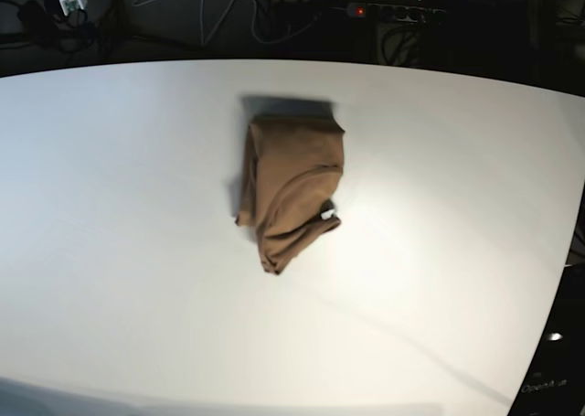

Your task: Fold the T-shirt properly

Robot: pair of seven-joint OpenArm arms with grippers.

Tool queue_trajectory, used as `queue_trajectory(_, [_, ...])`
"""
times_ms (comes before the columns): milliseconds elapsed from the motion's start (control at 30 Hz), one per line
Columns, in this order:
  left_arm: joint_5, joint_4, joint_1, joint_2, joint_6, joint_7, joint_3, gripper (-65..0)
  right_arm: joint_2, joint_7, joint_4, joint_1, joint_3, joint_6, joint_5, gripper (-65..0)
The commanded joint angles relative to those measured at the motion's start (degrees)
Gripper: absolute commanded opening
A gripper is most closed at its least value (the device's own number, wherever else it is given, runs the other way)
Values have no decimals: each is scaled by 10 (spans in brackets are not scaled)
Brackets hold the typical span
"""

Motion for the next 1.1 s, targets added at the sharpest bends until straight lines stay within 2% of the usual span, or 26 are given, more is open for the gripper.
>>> queue_trajectory(0, [2,-19,-2,-2,2,-17,-2,-628,4,15,-15,0,10,1,-3,-631])
queue_trajectory(267, [8,-265,-89,-23,2,-107,-3,-628,24,108,-275,100,11,1,-45,-631])
queue_trajectory(367, [8,-379,-133,-30,2,-141,-2,-628,49,148,-406,155,15,1,-71,-631])
queue_trajectory(600, [7,-642,-237,-74,2,-271,-3,-628,119,321,-741,286,24,-6,-136,-625])
queue_trajectory(667, [8,-699,-261,-80,61,-306,1,-628,126,357,-791,306,14,-45,-165,-624])
queue_trajectory(733, [8,-744,-282,-81,110,-338,3,-628,126,361,-804,317,13,-81,-190,-624])
queue_trajectory(900, [9,-784,-309,-80,195,-374,16,-628,104,358,-788,323,-1,-169,-223,-621])
queue_trajectory(1000, [8,-784,-321,-77,284,-373,39,-626,82,355,-780,323,-26,-255,-249,-621])
queue_trajectory(1067, [8,-788,-336,-77,330,-371,57,-626,68,351,-781,333,-39,-311,-266,-620])
